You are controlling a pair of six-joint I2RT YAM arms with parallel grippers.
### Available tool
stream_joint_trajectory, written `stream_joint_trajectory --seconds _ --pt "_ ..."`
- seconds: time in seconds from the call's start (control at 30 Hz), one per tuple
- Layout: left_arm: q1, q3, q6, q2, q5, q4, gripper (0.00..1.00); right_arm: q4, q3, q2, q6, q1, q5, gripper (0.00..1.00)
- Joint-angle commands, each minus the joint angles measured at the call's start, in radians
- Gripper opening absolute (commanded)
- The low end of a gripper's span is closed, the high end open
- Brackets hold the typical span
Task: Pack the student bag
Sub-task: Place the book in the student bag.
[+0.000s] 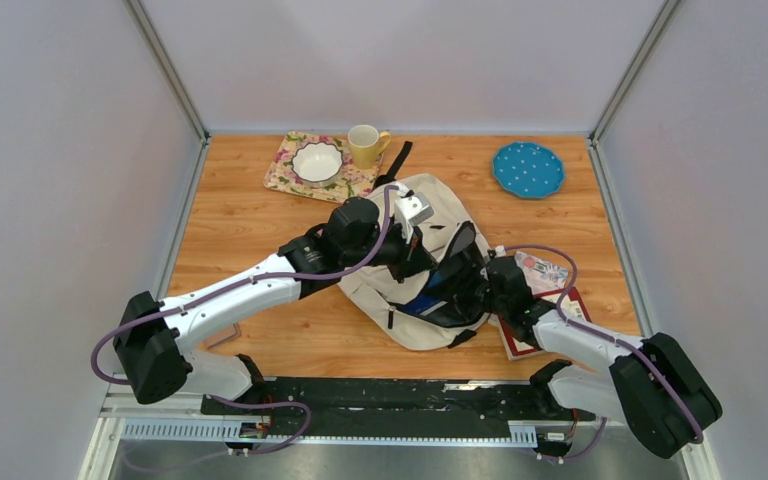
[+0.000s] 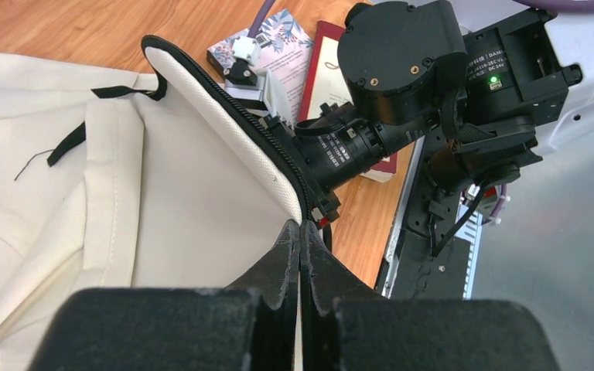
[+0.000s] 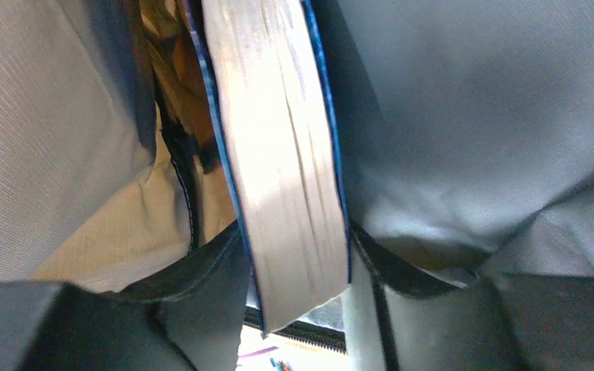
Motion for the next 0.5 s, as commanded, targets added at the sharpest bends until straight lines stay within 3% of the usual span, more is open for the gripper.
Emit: stream_joint_trajectory --seconds 0.0,0.07,0.13,0.3,0.47 --pt "0.002 0.001 -0.012 -0.009 0.023 0.073 0.0 0.04 0.028 -0.028 0.0 0.029 -0.002 0.39" --pt "0.002 -0.003 -0.015 -0.012 0.024 0.073 0.0 0.04 0.035 -0.017 -0.014 0.032 0.027 0.16" --pt "0.003 -0.005 -0.015 -0.012 0.031 0.073 0.0 0.067 0.043 0.005 -0.039 0.029 0.044 0.0" --pt "0.005 0.001 -0.007 -0.014 0.07 0.062 0.0 0.302 0.054 0.055 -0.099 -0.004 0.116 0.0" --pt "0.011 0.003 0.002 -0.021 0.096 0.038 0.0 0.565 0.111 0.254 -0.06 -0.066 0.062 0.0"
